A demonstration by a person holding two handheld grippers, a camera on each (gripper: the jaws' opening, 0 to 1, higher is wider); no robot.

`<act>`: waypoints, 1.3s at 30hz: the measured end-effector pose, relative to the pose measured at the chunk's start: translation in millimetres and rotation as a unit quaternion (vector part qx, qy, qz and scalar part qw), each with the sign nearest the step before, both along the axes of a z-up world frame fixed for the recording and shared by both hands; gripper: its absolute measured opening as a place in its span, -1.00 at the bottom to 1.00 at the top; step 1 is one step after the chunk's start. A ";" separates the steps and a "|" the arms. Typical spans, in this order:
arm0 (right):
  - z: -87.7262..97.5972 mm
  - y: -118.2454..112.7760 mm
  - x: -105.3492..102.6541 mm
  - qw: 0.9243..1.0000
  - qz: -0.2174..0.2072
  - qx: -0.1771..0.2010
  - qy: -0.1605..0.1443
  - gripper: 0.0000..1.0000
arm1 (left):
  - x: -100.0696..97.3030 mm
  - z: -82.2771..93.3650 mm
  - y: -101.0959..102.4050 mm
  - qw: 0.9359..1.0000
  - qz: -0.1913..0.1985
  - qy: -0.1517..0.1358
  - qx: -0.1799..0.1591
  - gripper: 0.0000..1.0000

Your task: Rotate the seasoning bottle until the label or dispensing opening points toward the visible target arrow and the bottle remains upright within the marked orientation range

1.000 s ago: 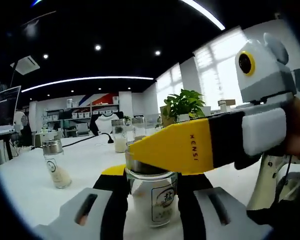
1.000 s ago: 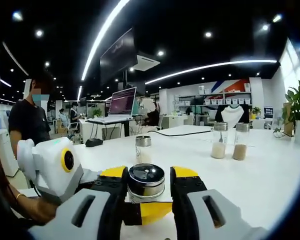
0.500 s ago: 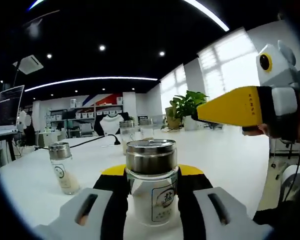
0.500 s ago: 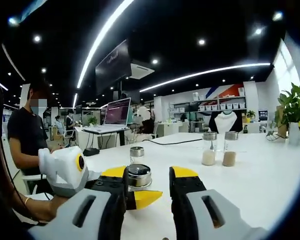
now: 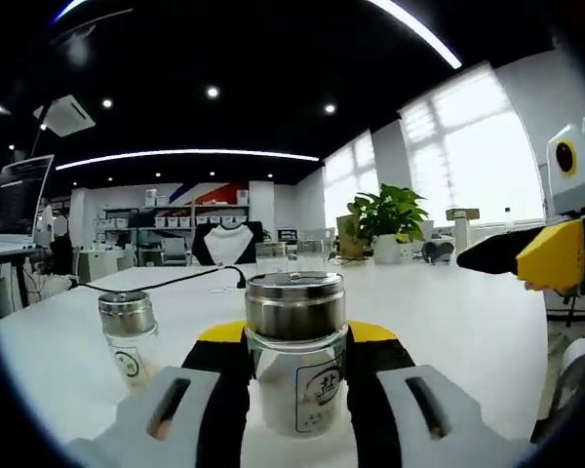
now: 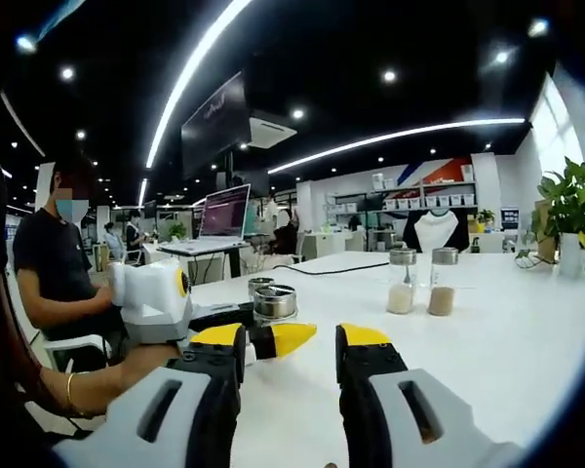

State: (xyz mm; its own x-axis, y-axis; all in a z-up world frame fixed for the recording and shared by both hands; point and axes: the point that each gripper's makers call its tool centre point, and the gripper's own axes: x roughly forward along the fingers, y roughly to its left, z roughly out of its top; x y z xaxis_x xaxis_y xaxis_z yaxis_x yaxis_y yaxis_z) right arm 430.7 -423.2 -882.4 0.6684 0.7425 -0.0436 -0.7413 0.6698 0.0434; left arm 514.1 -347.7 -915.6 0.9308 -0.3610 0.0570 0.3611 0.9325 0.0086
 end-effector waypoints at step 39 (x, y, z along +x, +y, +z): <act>-13.7 -25.4 1.9 0.999 -0.017 0.009 0.034 -0.24 | 60.7 -17.6 5.2 0.999 0.006 0.052 0.011 -0.24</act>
State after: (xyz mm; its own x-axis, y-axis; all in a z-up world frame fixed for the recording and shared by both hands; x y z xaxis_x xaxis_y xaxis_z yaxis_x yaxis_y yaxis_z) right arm 432.6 -448.6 -896.0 0.6897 0.7199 -0.0776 -0.7124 0.6939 0.1053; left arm 574.8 -342.6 -933.2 0.9357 -0.3495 -0.0477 0.3495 0.9369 -0.0080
